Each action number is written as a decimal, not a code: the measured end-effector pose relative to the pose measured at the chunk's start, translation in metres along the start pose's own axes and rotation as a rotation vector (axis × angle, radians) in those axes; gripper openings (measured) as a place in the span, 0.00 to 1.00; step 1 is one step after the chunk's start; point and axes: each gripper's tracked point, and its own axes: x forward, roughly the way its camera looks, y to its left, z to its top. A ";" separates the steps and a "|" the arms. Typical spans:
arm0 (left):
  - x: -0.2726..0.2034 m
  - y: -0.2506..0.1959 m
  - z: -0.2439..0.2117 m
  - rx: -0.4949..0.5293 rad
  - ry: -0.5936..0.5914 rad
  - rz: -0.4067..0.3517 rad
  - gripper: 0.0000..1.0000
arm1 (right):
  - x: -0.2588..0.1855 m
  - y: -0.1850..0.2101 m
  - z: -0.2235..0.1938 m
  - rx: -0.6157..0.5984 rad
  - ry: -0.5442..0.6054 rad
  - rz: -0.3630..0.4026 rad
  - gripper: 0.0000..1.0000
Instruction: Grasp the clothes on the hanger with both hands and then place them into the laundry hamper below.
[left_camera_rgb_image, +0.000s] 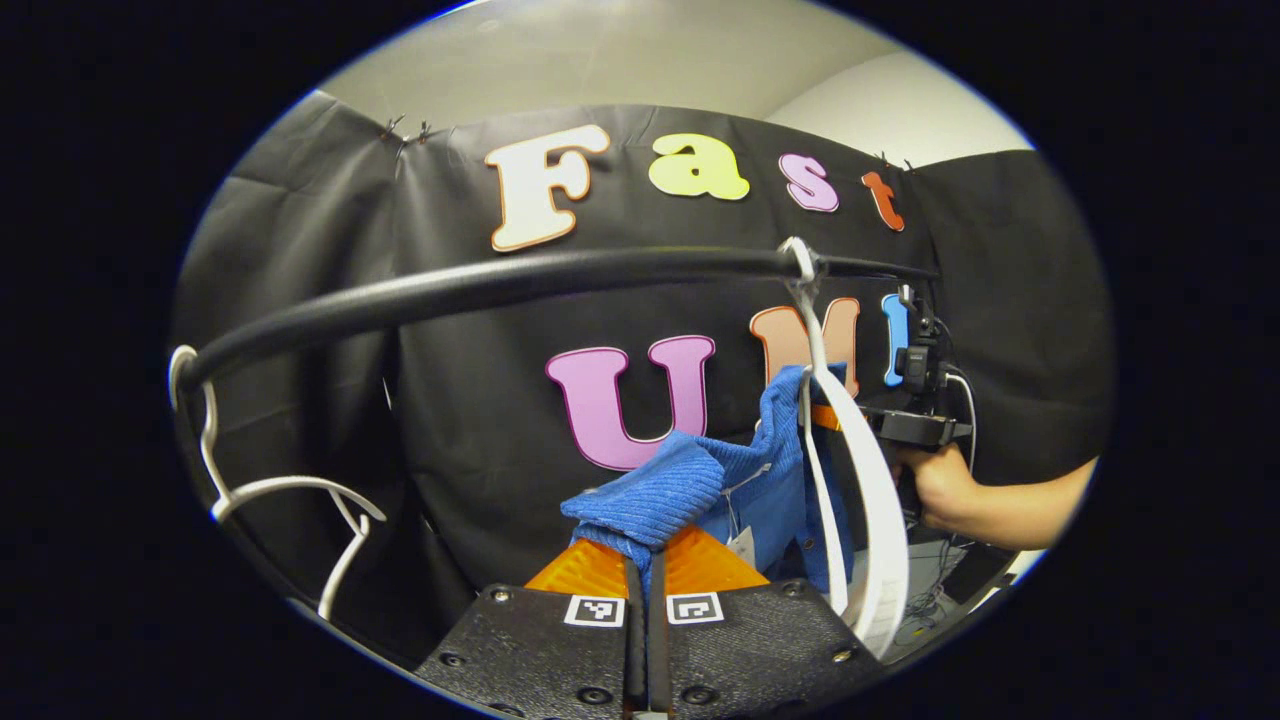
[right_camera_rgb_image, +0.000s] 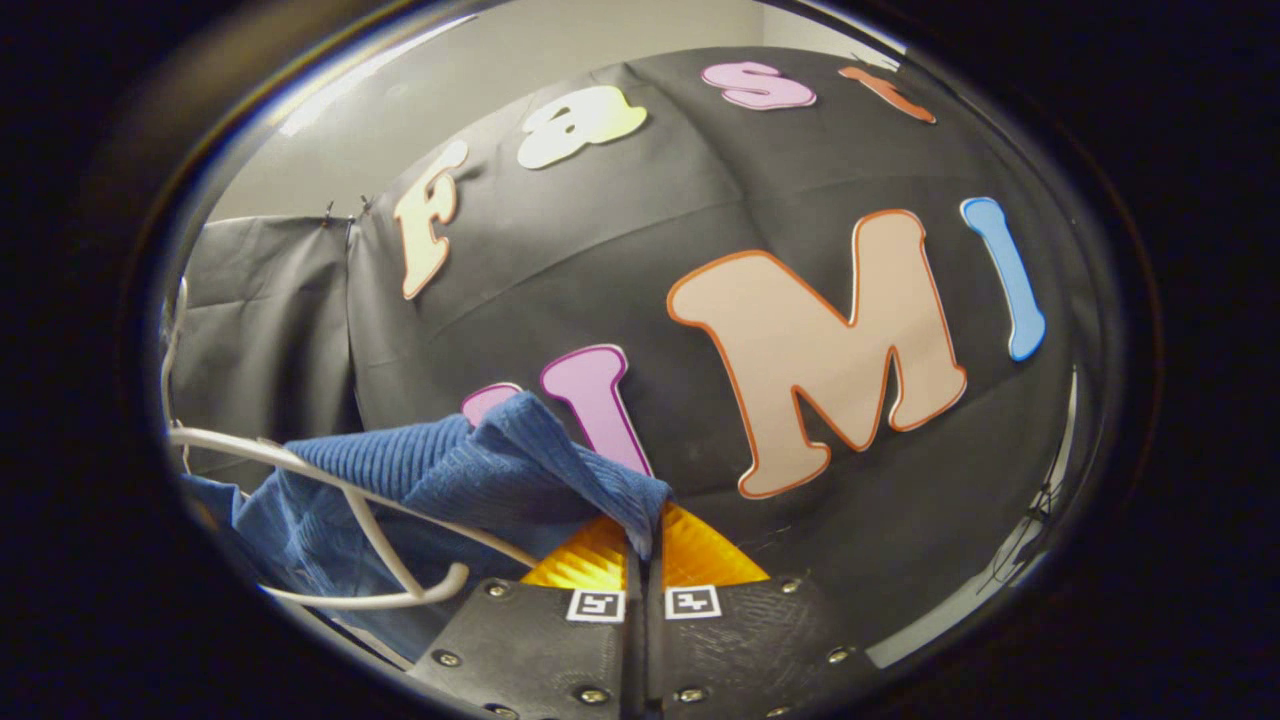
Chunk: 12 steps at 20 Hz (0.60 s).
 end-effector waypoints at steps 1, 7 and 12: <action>0.003 0.002 -0.003 -0.025 -0.009 0.000 0.00 | -0.001 -0.001 -0.007 0.000 -0.001 -0.004 0.01; -0.003 -0.006 -0.025 -0.159 -0.052 -0.010 0.01 | -0.012 0.000 -0.049 0.040 0.011 -0.008 0.01; -0.007 -0.009 -0.064 -0.249 -0.013 -0.055 0.00 | -0.009 0.010 -0.068 0.104 0.033 -0.006 0.01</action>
